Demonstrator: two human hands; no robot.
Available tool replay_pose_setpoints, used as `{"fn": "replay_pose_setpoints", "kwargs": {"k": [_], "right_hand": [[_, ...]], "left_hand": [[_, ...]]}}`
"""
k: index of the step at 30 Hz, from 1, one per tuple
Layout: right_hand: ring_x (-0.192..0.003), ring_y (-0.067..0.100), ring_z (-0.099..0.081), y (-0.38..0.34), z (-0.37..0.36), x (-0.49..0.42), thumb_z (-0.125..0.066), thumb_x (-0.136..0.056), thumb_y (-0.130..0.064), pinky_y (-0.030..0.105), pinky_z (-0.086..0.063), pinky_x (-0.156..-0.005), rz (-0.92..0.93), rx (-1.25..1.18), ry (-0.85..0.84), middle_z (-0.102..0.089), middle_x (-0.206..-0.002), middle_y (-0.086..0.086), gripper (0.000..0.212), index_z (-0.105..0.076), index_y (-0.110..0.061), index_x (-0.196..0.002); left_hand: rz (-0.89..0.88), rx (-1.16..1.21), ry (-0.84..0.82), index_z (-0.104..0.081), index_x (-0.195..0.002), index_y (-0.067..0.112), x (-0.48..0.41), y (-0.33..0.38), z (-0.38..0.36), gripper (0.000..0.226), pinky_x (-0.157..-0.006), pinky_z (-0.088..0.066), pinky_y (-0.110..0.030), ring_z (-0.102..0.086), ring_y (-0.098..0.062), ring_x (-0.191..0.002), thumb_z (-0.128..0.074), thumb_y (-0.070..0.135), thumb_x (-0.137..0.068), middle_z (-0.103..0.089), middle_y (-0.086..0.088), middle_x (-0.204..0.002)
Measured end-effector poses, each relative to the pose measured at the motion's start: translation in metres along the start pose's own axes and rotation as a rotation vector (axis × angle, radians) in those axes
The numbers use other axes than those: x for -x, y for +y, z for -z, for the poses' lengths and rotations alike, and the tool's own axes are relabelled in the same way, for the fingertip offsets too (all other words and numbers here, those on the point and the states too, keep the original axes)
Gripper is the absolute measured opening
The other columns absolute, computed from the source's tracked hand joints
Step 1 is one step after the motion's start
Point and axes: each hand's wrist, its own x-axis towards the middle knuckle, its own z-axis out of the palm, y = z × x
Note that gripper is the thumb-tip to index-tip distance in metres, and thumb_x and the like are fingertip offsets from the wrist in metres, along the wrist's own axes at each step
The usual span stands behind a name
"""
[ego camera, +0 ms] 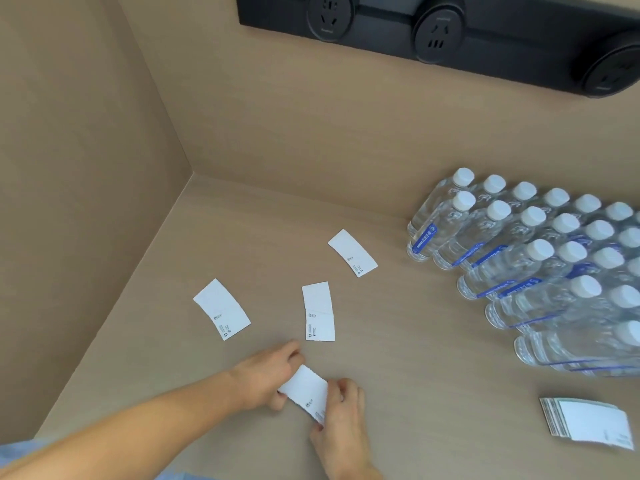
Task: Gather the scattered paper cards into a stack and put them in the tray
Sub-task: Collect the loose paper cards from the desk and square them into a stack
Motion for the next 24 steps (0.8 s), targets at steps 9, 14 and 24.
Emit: {"fn": "replay_pose_setpoints", "kwargs": {"k": [9, 14, 24], "right_hand": [[-0.116, 0.016, -0.035, 0.031, 0.032, -0.022, -0.047, -0.079, 0.002, 0.028, -0.051, -0.083, 0.135, 0.122, -0.073, -0.029, -0.135, -0.004, 0.059, -0.039, -0.017, -0.134], [-0.124, 0.018, -0.032, 0.037, 0.04, -0.029, -0.047, -0.076, 0.008, 0.029, -0.049, -0.09, 0.211, 0.201, -0.102, -0.031, -0.132, 0.0, 0.053, -0.044, -0.012, -0.126], [-0.127, 0.019, -0.029, 0.041, 0.045, -0.026, -0.049, -0.08, 0.004, 0.028, -0.048, -0.094, 0.278, 0.206, -0.092, -0.029, -0.135, 0.0, 0.058, -0.038, -0.012, -0.135]], "left_hand": [[0.258, 0.358, 0.227, -0.052, -0.117, 0.021, 0.015, 0.034, -0.026, 0.037, -0.083, -0.05, -0.028, -0.055, -0.01, -0.088, -0.058, 0.023, -0.08, -0.037, 0.01, -0.123], [0.325, 0.379, 0.236, -0.052, -0.118, 0.019, 0.017, 0.047, -0.033, 0.039, -0.084, -0.05, -0.027, -0.051, -0.009, -0.082, -0.059, 0.022, -0.08, -0.037, 0.007, -0.121], [0.368, 0.338, 0.239, -0.049, -0.117, 0.02, 0.017, 0.052, -0.037, 0.042, -0.08, -0.052, -0.032, -0.057, -0.016, -0.09, -0.056, 0.025, -0.076, -0.035, 0.008, -0.122]]}}
